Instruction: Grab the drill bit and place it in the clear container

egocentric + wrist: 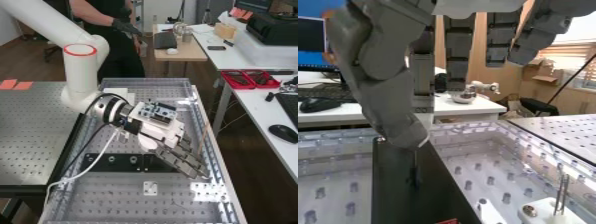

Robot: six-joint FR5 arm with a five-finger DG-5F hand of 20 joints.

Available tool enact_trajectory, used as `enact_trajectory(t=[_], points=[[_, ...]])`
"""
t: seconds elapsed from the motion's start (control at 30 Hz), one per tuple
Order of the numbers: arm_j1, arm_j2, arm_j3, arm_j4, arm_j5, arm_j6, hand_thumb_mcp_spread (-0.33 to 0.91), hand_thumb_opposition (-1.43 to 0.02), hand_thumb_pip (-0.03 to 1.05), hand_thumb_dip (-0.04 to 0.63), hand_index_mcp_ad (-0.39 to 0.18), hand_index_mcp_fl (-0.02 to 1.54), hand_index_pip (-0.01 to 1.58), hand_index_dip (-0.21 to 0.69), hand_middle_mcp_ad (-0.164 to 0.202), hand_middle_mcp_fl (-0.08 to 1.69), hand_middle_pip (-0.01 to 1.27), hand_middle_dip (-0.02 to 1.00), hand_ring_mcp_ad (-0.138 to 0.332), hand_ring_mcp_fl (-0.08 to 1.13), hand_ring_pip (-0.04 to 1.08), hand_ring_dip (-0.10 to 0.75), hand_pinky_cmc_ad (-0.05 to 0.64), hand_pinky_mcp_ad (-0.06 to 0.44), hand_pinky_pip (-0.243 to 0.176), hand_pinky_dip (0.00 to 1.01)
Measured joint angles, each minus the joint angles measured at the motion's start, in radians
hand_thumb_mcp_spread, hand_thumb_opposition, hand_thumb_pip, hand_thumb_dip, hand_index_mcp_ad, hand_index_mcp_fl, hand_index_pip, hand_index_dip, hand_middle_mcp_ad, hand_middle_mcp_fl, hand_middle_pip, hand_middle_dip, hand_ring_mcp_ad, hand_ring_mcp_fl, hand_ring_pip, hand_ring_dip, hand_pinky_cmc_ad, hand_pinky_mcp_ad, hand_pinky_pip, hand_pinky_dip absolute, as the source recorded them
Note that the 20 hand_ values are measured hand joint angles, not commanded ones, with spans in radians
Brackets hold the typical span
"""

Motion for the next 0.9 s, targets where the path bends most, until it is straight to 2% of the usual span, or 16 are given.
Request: enact_trajectory(t=[0.17, 0.23, 0.37, 0.43, 0.67, 0.8, 0.9], points=[[-0.004, -0.003, 0.003, 0.0, -0.002, -0.008, 0.54, -0.9, 0.61, 0.33, -0.11, 0.44, 1.11, 0.389, 0.044, 0.34, 0.11, 0.27, 0.176, 0.08, 0.1, 0.023, 0.316, 0.15, -0.073, 0.14], [-0.005, -0.003, 0.004, 0.003, -0.003, -0.007, 0.53, -0.91, 0.6, 0.33, -0.122, 0.53, 1.2, 0.375, 0.04, 0.34, 0.11, 0.27, 0.176, 0.08, 0.1, 0.023, 0.316, 0.15, -0.073, 0.14], [-0.006, -0.004, 0.003, 0.015, -0.002, -0.001, 0.62, -0.94, 0.6, 0.333, -0.129, 0.56, 1.23, 0.372, 0.038, 0.35, 0.11, 0.27, 0.18, 0.08, 0.1, 0.023, 0.328, 0.152, -0.075, 0.14], [-0.006, -0.004, 0.003, 0.017, -0.004, -0.002, 0.62, -0.94, 0.6, 0.333, -0.134, 0.58, 1.23, 0.372, 0.04, 0.35, 0.11, 0.27, 0.176, 0.1, 0.1, 0.023, 0.328, 0.15, -0.073, 0.14], [-0.006, -0.01, 0.018, -0.002, -0.005, 0.004, 0.61, -0.96, 0.58, 0.339, -0.136, 0.58, 1.23, 0.375, 0.04, 0.37, 0.11, 0.27, 0.176, 0.1, 0.1, 0.023, 0.328, 0.15, -0.073, 0.14], [-0.007, -0.012, 0.025, -0.017, -0.005, 0.004, 0.61, -0.96, 0.55, 0.332, -0.138, 0.6, 1.15, 0.391, 0.042, 0.37, 0.11, 0.27, 0.176, 0.09, 0.11, 0.028, 0.328, 0.15, -0.075, 0.14], [-0.008, -0.013, 0.027, -0.025, -0.007, 0.007, 0.6, -0.96, 0.56, 0.33, -0.148, 0.47, 1.08, 0.379, 0.042, 0.37, 0.11, 0.27, 0.176, 0.1, 0.1, 0.028, 0.328, 0.15, -0.075, 0.14]])
